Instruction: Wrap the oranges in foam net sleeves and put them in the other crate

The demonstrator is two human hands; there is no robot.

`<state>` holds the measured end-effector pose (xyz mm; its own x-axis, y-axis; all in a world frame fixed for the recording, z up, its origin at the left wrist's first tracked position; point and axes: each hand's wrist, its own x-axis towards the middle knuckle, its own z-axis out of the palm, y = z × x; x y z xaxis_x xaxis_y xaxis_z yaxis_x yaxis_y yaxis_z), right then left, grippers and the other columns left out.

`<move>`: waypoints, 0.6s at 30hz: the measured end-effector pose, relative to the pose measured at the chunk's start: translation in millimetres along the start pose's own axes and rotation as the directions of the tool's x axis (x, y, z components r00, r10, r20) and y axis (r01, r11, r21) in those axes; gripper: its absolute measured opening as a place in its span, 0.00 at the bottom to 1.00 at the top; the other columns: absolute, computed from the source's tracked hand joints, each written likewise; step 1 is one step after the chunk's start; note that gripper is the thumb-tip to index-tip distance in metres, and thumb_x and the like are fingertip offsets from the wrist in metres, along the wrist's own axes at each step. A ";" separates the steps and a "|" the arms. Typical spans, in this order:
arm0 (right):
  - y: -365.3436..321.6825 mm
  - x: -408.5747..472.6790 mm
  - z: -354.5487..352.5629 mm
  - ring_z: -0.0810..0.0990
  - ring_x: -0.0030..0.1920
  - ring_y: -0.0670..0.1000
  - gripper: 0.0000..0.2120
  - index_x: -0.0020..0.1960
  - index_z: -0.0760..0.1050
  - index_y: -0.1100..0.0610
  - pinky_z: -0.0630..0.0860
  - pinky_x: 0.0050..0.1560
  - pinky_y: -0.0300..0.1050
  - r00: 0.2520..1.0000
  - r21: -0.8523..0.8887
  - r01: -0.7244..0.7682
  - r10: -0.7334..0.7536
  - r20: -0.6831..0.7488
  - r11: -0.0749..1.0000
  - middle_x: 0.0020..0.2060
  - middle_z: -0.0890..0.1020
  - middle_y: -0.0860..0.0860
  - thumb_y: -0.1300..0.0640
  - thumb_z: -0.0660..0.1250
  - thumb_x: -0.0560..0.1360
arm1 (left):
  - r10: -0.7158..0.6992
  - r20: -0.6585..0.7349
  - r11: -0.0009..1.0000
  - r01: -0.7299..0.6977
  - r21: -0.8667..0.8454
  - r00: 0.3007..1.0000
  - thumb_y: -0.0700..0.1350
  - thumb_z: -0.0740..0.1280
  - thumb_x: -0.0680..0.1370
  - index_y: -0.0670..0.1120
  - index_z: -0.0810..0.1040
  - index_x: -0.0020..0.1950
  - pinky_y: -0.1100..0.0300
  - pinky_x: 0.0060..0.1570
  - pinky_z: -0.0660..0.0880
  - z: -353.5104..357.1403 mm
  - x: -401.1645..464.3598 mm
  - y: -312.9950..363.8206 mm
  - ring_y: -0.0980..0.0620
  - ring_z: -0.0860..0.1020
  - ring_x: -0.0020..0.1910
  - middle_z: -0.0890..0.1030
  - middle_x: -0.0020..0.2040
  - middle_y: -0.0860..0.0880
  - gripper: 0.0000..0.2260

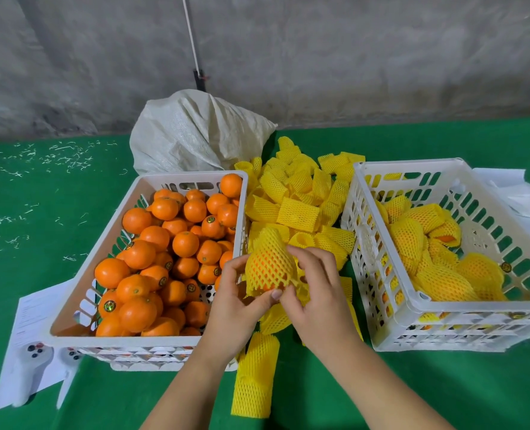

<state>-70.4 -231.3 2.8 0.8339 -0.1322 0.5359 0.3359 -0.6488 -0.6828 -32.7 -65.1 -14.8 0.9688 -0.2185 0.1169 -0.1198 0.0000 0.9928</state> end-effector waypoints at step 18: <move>-3.2 -0.3 19.1 0.73 0.53 0.47 0.14 0.53 0.73 0.56 0.71 0.50 0.30 1.000 0.045 -0.030 0.030 -0.001 0.999 0.53 0.72 0.49 0.68 0.69 0.71 | 0.053 -0.041 0.998 -0.054 -0.019 0.998 0.45 0.79 0.74 0.58 0.67 0.75 0.54 0.61 0.80 -8.2 2.2 -5.6 0.47 0.79 0.68 0.77 0.69 0.50 0.34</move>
<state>-63.4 -214.8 -4.7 0.8432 -0.1526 0.5154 0.3297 -0.6105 -0.7201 -28.1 -57.6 -19.8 0.9692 -0.1778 0.1706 -0.1679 0.0303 0.9853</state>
